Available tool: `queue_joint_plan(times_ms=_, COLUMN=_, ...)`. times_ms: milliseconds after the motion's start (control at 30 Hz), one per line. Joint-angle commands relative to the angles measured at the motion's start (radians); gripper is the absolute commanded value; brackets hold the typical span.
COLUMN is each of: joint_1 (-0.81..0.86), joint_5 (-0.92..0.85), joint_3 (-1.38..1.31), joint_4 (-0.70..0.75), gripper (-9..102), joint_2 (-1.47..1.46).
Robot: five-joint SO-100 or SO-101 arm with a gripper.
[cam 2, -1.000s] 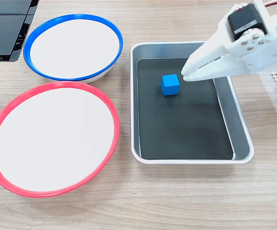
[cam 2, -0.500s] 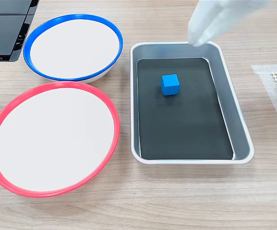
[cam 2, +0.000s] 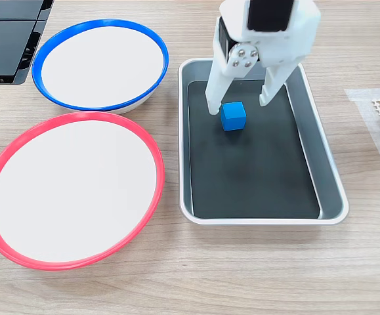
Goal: Move a blue block from tray to blue dish
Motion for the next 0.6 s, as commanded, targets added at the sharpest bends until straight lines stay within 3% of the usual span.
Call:
queue_joint_plan(times_ms=0, joint_1=0.008, joint_5=-0.026, joint_3=-0.017, joint_4=-0.026, gripper=27, joint_2=-0.031)
queue_joint_plan(times_ms=433, joint_1=-0.032, joint_5=-0.034, joint_3=-0.032, joint_4=-0.066, gripper=1, joint_2=-0.055)
queue_joint_plan(times_ms=567, joint_1=-0.046, joint_5=-0.032, joint_3=-0.041, joint_4=-0.02, gripper=0, joint_2=0.025)
